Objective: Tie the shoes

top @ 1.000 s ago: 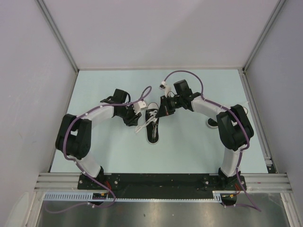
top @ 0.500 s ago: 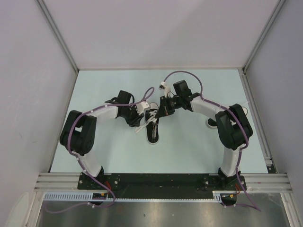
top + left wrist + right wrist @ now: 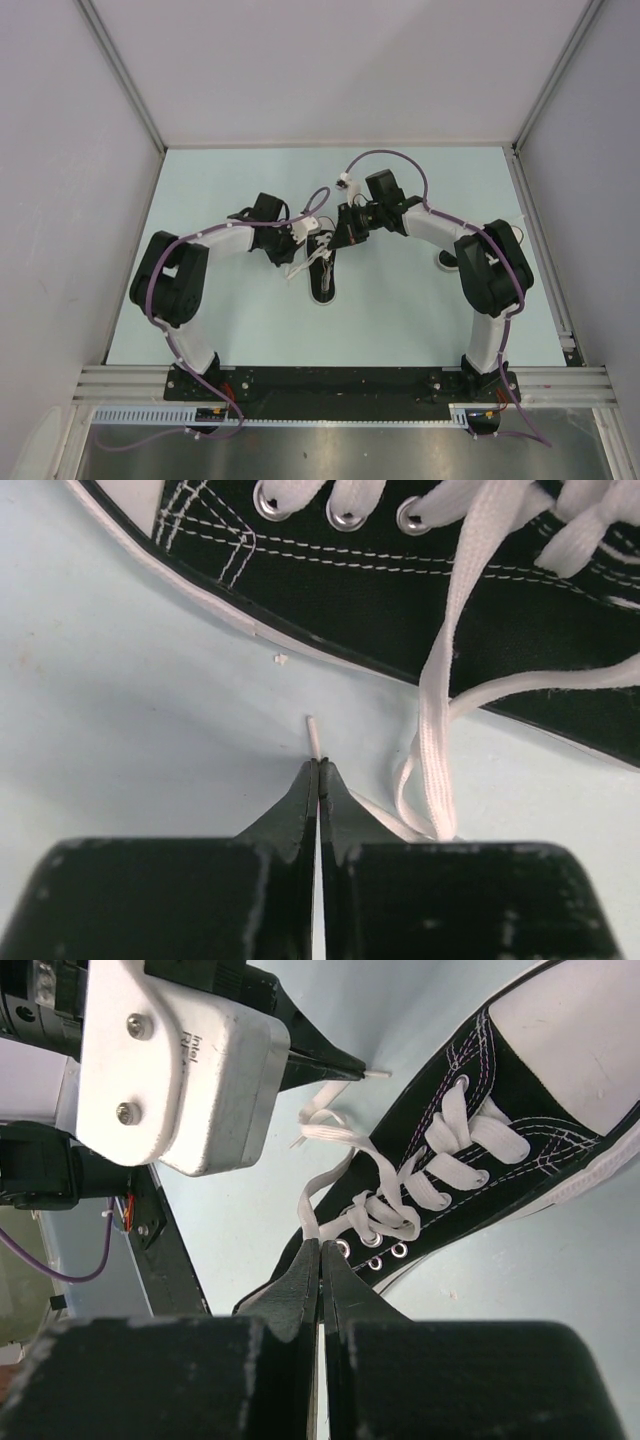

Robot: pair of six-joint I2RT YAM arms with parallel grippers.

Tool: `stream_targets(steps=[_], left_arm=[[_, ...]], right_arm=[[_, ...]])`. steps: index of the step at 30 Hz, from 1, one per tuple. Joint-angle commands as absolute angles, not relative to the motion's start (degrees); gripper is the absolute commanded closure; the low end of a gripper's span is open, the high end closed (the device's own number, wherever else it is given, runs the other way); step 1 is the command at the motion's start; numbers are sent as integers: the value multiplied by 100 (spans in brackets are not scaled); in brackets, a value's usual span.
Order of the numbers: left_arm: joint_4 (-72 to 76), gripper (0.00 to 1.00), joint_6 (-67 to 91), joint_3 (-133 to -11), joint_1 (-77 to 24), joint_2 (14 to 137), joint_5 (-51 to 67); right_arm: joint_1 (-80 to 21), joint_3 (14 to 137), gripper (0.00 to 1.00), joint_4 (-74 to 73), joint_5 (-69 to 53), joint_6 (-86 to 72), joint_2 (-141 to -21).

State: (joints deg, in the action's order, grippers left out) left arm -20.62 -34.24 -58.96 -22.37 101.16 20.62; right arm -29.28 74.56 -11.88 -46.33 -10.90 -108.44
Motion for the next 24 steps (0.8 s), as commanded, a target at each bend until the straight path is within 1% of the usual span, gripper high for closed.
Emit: stream_targets(steps=[1,6,10,14,19,24], left_arm=[[-2109,100,-3278,-6126,-2171,9547,2196],[-2530,100,-3146,-6415,-2118,8632,3066],[-2864,100,-3006,-6416,-2153,7920,4189],[-3207,100,-3260,-6337,-2408,7384,4700],[-3367,100,-3419,-6319,-3066,7040,4790],[-2946,100,-3252,-6381,-3760,7373,4588]], right_arm=[[-2900,7462,100,-1081,-4597,-993,-10907],[-2900,7462,100,-1020,-4570,-949,-10898],[-2892,7462,100,-897,-4544,-905,-10890],[-2883,7462,100,-774,-4500,-686,-10863],[-2821,7462,100,-387,-4676,-914,-10916],[-2821,7462,100,-264,-4843,-923,-10934]])
